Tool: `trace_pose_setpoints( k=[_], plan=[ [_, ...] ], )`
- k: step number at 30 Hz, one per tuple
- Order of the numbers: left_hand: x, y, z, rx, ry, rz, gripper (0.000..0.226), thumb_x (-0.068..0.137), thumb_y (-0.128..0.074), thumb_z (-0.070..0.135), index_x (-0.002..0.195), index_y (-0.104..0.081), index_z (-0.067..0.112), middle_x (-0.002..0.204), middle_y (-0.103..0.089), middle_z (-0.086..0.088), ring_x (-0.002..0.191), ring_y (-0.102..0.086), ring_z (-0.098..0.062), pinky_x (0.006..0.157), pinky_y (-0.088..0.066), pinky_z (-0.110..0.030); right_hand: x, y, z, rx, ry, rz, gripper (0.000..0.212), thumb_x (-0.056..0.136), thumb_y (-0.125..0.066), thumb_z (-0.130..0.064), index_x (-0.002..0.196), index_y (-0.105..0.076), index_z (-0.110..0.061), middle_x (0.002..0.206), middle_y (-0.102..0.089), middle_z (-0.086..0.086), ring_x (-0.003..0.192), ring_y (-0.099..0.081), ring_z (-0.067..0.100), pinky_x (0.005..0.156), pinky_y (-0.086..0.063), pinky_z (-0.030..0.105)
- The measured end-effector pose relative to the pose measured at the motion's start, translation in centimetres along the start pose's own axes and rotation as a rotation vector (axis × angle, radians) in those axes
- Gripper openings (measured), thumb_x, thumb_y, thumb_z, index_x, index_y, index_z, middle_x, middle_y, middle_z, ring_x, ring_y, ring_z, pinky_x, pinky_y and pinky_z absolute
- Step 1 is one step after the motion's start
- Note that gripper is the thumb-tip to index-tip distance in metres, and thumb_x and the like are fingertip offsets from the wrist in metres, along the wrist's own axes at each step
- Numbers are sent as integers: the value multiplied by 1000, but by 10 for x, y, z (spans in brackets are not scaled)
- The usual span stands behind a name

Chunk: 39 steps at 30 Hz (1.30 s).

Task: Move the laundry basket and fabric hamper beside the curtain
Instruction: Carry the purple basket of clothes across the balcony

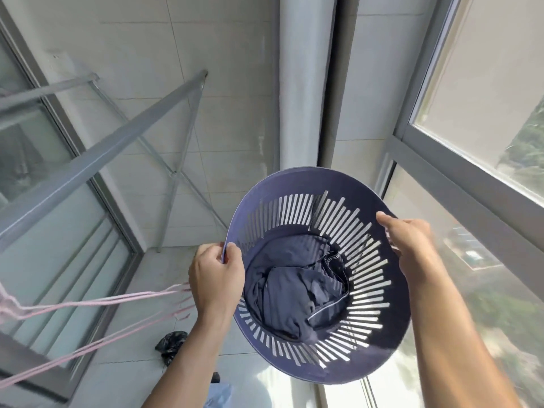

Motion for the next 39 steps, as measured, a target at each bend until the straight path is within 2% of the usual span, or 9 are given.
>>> trace_pose_setpoints(
  k=[3,8,12,20,26,30,32,36,39],
  plan=[
    [17,-13,0,12,29,19,46,90,-51,16,53,-26,11,60,-40,-3,57,-41,-14,51,-28,-14,19,-14,-6,41,17,-43,30,83,-77,-33,70,-62,-11,33,-56,-16,28,-53,-3,22,-29,11],
    [44,-27,-3,29,63,16,46,88,-51,14,54,-21,12,55,-31,-2,55,-35,-17,52,-29,-32,40,-40,-8,58,-12,-101,30,84,-77,-31,71,-61,-9,33,-56,-15,27,-53,-1,23,-30,11],
    [73,-43,-6,40,65,-2,44,87,-51,13,56,-20,14,54,-25,-2,53,-28,-21,50,-23,-38,61,-61,-3,61,-26,-112,31,84,-77,-29,68,-61,-7,32,-55,-12,24,-49,0,24,-31,12],
    [133,-85,-21,-19,124,-25,45,88,-52,17,54,-21,13,57,-30,1,51,-31,-17,49,-24,-33,99,-99,-22,16,-13,-45,32,81,-78,-35,68,-60,-11,34,-51,-10,23,-43,2,29,-33,16],
    [167,-94,-50,-26,148,-24,44,87,-51,16,54,-22,12,58,-32,1,51,-33,-15,46,-24,-23,110,-143,-32,-41,24,-25,32,80,-78,-35,77,-68,-6,45,-63,-6,34,-57,6,35,-41,17],
    [184,-87,-71,16,166,-22,43,87,-50,13,55,-21,13,54,-23,1,49,-24,-16,46,-21,-29,112,-180,-28,-87,15,-57,33,79,-79,-37,75,-68,-7,58,-65,0,42,-58,13,43,-45,20],
    [190,-85,-81,12,193,-3,44,87,-50,14,54,-21,13,54,-24,2,49,-26,-15,43,-20,-27,114,-199,-29,-124,26,-85,32,81,-78,-37,71,-67,-9,57,-63,-2,44,-57,13,39,-42,18],
    [197,-81,-102,13,257,45,43,86,-49,16,53,-22,12,54,-28,1,51,-30,-16,47,-24,-33,123,-238,-31,-178,37,-146,33,80,-78,-38,75,-66,-8,67,-65,2,56,-59,18,51,-45,23],
    [201,-76,-118,52,302,81,42,86,-49,15,53,-23,11,54,-27,1,49,-28,-16,47,-25,-33,128,-271,-35,-231,53,-199,33,79,-78,-38,67,-64,-11,64,-66,2,51,-58,18,48,-43,22]
  ],
)
Point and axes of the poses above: each hand's wrist, its own x-axis towards the middle knuckle, its own y-axis out of the back of the hand, z = x × y, the point moved 5 cm from there along x, towards the middle knuckle
